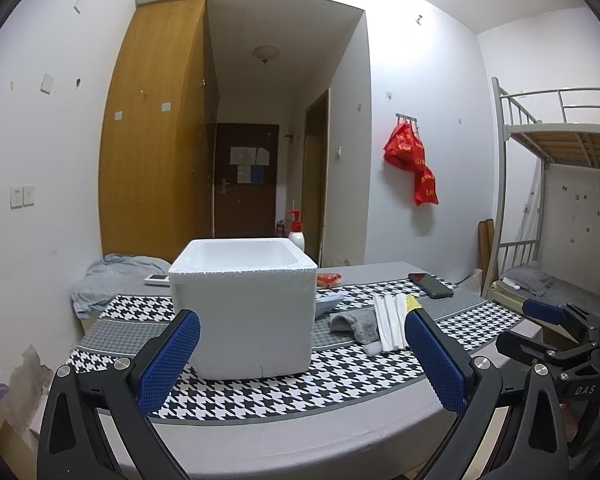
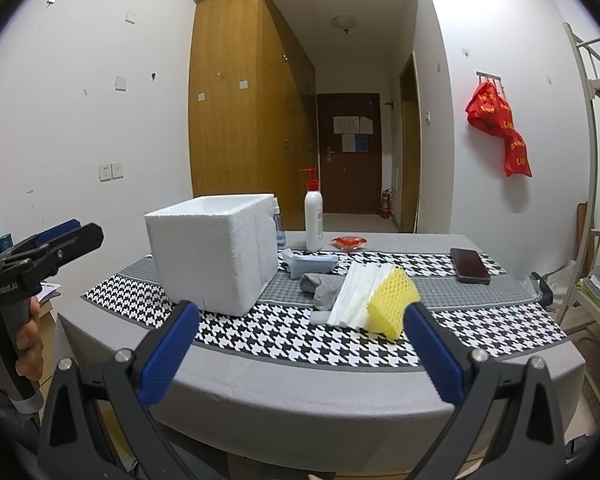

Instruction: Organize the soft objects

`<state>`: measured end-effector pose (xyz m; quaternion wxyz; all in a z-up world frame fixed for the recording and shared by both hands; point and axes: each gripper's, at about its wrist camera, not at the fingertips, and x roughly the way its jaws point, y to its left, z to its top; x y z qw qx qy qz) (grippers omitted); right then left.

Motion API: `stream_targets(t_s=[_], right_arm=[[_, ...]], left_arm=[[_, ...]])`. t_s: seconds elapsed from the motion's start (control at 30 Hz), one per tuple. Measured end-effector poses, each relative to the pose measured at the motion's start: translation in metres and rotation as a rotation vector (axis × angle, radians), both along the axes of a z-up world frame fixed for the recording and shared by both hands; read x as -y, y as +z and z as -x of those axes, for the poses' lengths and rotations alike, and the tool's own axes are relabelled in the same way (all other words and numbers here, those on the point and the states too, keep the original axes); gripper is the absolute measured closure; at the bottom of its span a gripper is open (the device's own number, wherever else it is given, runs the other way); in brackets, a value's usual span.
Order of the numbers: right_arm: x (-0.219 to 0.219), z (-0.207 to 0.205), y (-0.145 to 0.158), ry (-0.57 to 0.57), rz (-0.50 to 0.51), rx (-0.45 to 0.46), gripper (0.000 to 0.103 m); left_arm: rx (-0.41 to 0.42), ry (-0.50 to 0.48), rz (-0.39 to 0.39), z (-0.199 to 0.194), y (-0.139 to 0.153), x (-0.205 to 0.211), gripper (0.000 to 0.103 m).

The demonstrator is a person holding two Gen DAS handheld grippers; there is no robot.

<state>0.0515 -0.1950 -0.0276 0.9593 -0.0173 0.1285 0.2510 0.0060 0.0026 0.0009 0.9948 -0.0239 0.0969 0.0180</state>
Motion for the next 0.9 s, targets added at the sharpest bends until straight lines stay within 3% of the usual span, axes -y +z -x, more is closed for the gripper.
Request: stream_targets(t_s=[0.9], right_arm=[[-0.0019, -0.0058, -0.0026, -0.005, 0.004, -0.009, 0.000]], left_arm=[[-0.014, -0.003, 0.002, -0.0089, -0.0017, -0.0012, 0.001]])
